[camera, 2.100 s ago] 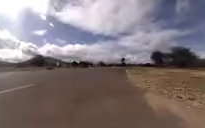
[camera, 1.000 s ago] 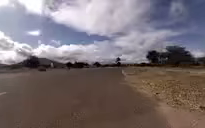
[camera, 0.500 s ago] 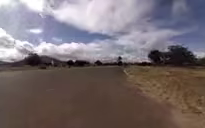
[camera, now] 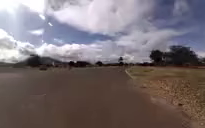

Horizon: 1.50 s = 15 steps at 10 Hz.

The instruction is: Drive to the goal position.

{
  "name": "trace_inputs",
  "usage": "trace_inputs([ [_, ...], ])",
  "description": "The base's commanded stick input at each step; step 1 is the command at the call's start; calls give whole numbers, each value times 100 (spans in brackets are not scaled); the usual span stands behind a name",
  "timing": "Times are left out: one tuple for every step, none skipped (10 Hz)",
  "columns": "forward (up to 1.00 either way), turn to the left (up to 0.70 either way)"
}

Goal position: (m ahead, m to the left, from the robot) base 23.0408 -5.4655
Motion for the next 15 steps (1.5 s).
trace_inputs([
  [70,0],
  [70,0],
  [70,0],
  [70,0],
  [70,0],
  [70,0],
  [70,0],
  [70,0],
  [70,0],
  [70,0],
  [70,0],
  [70,0],
  [70,0],
  [70,0],
  [70,0],
])
